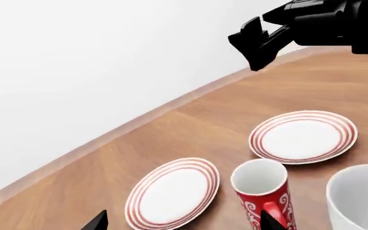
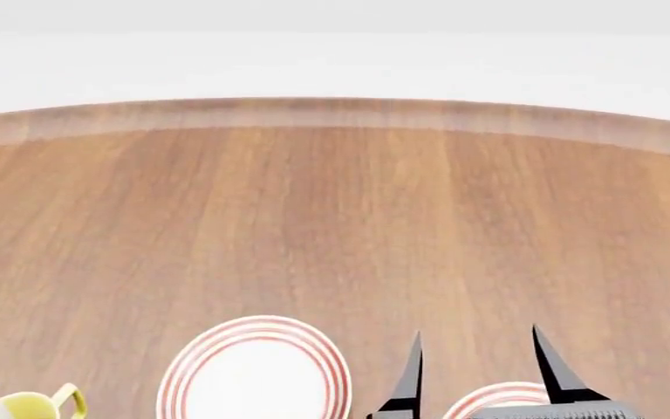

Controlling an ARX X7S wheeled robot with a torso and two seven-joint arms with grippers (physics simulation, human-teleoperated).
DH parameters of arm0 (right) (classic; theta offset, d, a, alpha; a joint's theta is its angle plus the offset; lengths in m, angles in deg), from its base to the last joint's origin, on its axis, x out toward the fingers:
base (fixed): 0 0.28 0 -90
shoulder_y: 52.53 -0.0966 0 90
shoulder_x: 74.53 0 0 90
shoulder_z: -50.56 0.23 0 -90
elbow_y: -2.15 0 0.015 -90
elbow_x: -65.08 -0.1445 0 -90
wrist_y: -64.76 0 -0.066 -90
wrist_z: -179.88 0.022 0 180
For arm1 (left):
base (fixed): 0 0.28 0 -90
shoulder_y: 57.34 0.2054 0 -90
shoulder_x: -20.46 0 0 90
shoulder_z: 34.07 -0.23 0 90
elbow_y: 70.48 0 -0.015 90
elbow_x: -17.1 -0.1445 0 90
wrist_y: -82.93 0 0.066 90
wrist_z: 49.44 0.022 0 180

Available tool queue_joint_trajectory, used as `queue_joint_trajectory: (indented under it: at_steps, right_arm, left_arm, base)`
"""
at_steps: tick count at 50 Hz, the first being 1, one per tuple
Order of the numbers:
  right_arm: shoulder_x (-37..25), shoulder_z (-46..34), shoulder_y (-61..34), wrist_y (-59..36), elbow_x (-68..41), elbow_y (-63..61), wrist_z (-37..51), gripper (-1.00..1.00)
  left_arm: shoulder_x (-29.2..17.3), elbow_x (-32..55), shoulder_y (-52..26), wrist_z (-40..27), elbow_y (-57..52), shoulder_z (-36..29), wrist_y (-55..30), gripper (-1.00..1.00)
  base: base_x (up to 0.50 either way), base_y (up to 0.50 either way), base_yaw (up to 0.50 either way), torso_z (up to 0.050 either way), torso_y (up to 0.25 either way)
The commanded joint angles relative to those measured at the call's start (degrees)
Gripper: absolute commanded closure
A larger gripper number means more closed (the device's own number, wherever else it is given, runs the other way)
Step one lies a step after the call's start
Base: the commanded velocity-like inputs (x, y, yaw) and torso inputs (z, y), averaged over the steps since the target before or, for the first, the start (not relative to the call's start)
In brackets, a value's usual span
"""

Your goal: Put the white mug on the left plate.

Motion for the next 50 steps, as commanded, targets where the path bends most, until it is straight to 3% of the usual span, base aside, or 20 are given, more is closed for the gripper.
queue_joint_trajectory:
  at_steps: [1, 21, 50]
  right_arm:
    - [-0.16, -0.25, -0.38, -0.68, -0.5, -0.17, 0.45, -1.0]
    - [-0.54, -0.44, -0.01, 0.43, -1.01, 0.66, 1.24, -1.0]
    - [-1.38, -0.56, -0.19, 0.43, -2.13, 0.21, 1.97, -1.0]
  left_arm:
    - [-12.22, -6.57, 1.58, -14.19, 3.33, -14.77, 5.02, -1.0]
    - [-11.97, -5.72, -1.81, -14.62, 6.33, -18.81, 6.14, -1.0]
    - [-6.76, -4.09, -10.27, -4.57, 8.64, -24.1, 2.72, -1.0]
  base:
    - [0.0, 0.0, 0.0, 0.0, 0.0]
    - [0.0, 0.0, 0.0, 0.0, 0.0]
    - [0.0, 0.0, 0.0, 0.0, 0.0]
